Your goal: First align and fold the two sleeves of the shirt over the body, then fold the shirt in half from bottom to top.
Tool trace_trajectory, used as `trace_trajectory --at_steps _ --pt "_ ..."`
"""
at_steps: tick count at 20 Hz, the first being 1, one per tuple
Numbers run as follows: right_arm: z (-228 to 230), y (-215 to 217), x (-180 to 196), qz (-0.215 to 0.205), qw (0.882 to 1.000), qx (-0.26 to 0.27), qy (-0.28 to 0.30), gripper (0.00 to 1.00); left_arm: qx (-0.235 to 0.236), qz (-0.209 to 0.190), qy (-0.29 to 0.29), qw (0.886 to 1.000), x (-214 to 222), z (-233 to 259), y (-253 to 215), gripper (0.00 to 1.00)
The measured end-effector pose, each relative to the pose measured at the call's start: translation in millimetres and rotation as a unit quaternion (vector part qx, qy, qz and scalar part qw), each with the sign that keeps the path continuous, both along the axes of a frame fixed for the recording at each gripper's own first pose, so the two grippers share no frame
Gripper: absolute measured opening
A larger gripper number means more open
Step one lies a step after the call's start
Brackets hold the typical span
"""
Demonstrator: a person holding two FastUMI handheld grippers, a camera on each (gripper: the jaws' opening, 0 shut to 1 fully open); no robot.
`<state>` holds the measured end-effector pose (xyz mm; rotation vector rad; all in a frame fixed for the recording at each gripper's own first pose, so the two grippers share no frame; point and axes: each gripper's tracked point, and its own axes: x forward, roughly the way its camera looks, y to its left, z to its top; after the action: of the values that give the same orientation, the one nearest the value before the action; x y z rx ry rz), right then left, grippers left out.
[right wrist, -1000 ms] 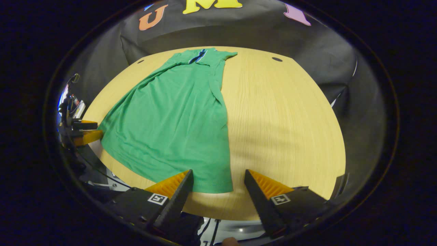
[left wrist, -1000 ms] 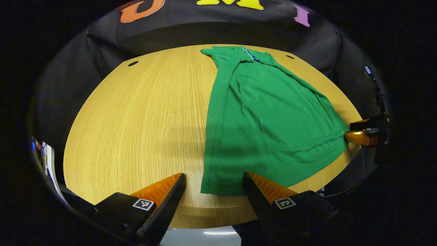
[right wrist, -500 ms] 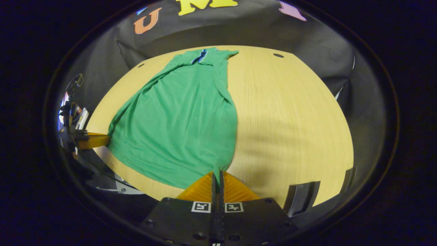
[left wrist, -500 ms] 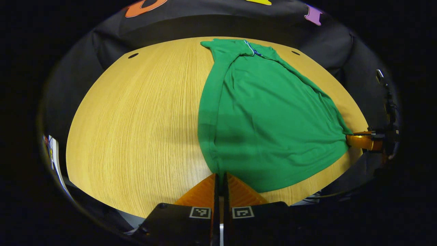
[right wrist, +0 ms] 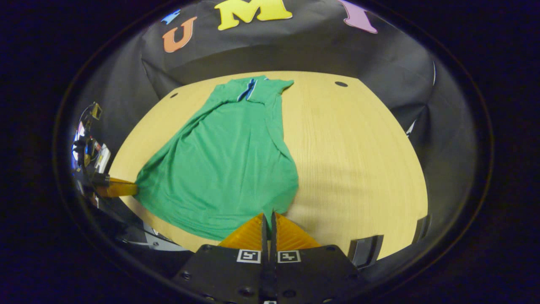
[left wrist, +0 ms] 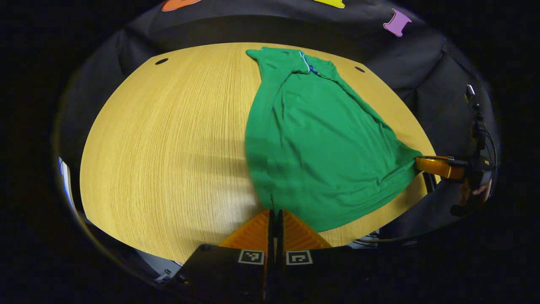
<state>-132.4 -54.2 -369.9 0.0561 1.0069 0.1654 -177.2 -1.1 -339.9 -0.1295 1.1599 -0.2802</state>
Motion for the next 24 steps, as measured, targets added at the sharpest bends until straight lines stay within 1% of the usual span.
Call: trace_trajectory --at_steps 2,3,5,11,12,13,18,22,24 --pt "16.1 0.7 11.3 -0.01 1.0 0.001 -0.014 0.02 -0.02 0.001 -0.009 1.0 8.0 13.2 0.1 0.06" --pt "23.5 0.8 16.8 -0.014 1.0 0.001 -0.021 0.0 -0.026 0.0 -0.018 0.999 15.7 21.2 0.9 0.06" --pt "40.7 1.4 28.9 -0.023 0.999 0.003 -0.035 0.0 -0.033 -0.005 -0.041 0.999 34.1 41.9 3.3 0.06" --pt "81.1 -2.7 77.4 -0.049 0.996 -0.009 -0.078 0.0 -0.059 -0.021 -0.105 0.993 106.0 81.1 1.2 0.06" --pt "90.7 -2.5 87.7 -0.053 0.995 -0.008 -0.089 0.02 -0.061 -0.022 -0.113 0.991 116.7 85.1 0.9 0.06" --pt "98.0 -2.3 97.8 -0.057 0.994 -0.009 -0.097 0.0 -0.061 -0.023 -0.12 0.991 127.2 88.4 0.2 0.06" --pt "115.6 7.9 146.3 -0.047 0.992 -0.002 -0.114 0.0 -0.056 -0.005 -0.139 0.989 173.7 101.0 0.7 0.06" --pt "123.7 9.6 189.8 -0.033 0.992 0.0 -0.125 0.0 -0.04 0.005 -0.145 0.989 211.7 99.9 -1.1 0.06" --pt "125.3 8.1 213.9 -0.03 0.991 0.001 -0.128 0.0 -0.041 0.014 -0.152 0.987 233.6 100.2 -3.5 0.06"
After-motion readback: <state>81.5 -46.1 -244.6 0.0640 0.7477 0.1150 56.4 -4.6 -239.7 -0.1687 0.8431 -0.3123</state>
